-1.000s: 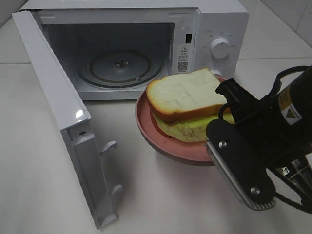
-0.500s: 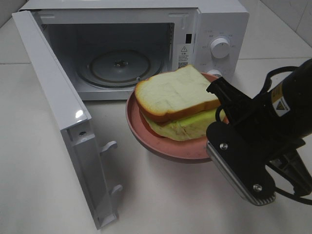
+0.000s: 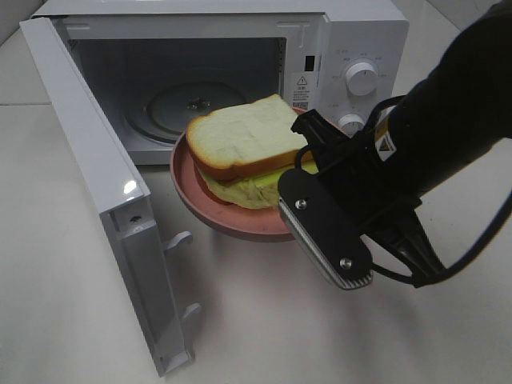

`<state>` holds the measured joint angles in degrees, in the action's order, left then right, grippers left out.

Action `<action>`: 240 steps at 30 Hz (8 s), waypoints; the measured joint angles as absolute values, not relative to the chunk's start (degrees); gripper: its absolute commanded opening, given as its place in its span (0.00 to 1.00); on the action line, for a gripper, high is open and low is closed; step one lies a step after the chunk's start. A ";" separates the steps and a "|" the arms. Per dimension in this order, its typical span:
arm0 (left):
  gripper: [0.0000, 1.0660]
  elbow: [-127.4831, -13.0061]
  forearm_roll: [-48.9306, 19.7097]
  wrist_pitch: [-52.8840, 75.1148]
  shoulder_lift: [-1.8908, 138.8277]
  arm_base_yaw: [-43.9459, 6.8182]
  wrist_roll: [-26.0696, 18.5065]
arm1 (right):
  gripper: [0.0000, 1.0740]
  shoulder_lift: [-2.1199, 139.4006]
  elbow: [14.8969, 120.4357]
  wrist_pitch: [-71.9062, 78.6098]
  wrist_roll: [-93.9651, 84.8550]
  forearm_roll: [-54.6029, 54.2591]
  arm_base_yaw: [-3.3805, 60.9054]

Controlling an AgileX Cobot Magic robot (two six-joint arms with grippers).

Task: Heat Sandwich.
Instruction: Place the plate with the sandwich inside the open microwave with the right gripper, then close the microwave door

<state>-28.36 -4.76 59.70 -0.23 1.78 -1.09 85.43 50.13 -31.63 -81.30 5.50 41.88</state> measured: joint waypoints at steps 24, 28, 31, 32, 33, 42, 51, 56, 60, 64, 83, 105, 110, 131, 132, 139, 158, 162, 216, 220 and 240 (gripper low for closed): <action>0.95 -28.36 -4.76 59.70 -0.23 1.78 -1.09 | 0.00 104.62 69.56 -31.63 -82.39 4.64 41.88; 0.95 -28.36 -4.76 59.70 -0.23 1.78 -1.09 | 0.00 106.23 72.08 -31.97 -82.33 4.93 41.88; 0.95 -28.36 -4.76 59.70 -0.23 1.78 -1.09 | 0.00 108.52 75.17 -33.40 -82.33 5.21 41.88; 0.95 -28.36 -4.76 59.70 -0.23 1.78 -1.09 | 0.00 109.26 76.26 -33.92 -82.28 5.27 41.88; 0.95 -28.36 -4.76 59.70 -0.23 1.78 -1.09 | 0.00 110.70 78.61 -35.07 -82.05 5.44 41.88; 0.95 -28.36 -4.76 59.70 -0.23 1.78 -1.09 | 0.01 117.28 88.69 -39.53 -76.03 7.33 41.88; 0.95 -28.36 -4.76 59.70 -0.23 1.78 -1.09 | 0.01 123.42 97.63 -42.17 -69.33 10.31 41.88; 0.95 -28.36 -4.76 59.70 -0.23 1.78 -1.09 | 0.02 126.68 102.39 -43.43 -65.78 11.12 41.88; 0.95 -28.36 -4.76 59.70 -0.23 1.78 -1.09 | 0.02 128.86 106.40 -43.43 -63.43 11.63 41.71; 0.95 -28.36 -4.76 59.70 -0.23 1.78 -1.09 | 0.03 130.92 109.49 -43.95 -62.22 12.43 41.02; 0.95 -28.36 -4.76 59.70 -0.23 1.78 -1.09 | 0.05 137.05 116.43 -45.15 -60.50 13.12 38.10; 0.95 -28.36 -4.76 59.70 -0.23 1.78 -1.09 | 0.81 137.51 117.06 -43.54 -58.67 10.71 37.99; 0.95 -28.36 -4.76 59.70 -0.23 1.78 -1.09 | 0.83 137.34 117.06 -43.54 -58.04 10.66 37.99; 0.95 -28.36 -4.76 59.70 -0.23 1.78 -1.09 | 0.76 121.47 90.93 -26.01 -57.07 10.49 37.99; 0.95 -28.36 -4.76 59.70 -0.23 1.78 -1.09 | 0.76 121.47 90.93 -26.01 -57.07 10.49 37.99; 0.95 -28.36 -4.76 59.70 -0.23 1.78 -1.09 | 0.74 113.67 79.58 -21.60 -57.07 10.49 37.99; 0.95 -28.36 -4.76 59.70 -0.23 1.78 -1.09 | 0.71 94.08 57.52 -19.77 -48.36 10.54 37.99; 0.95 -28.36 -4.76 59.70 -0.23 1.78 -1.09 | 0.71 90.76 54.55 -19.77 -43.20 10.49 37.99; 0.95 -28.36 -4.76 59.70 -0.23 1.78 -1.09 | 0.71 33.40 32.54 -63.20 2.98 7.05 33.69; 0.95 -28.36 -4.76 59.70 -0.23 1.78 -1.09 | 0.71 27.85 30.37 -61.65 2.98 6.99 28.02; 0.95 -28.36 -4.76 59.70 -0.23 1.78 -1.09 | 0.71 2.46 29.05 -59.13 0.69 1.20 6.70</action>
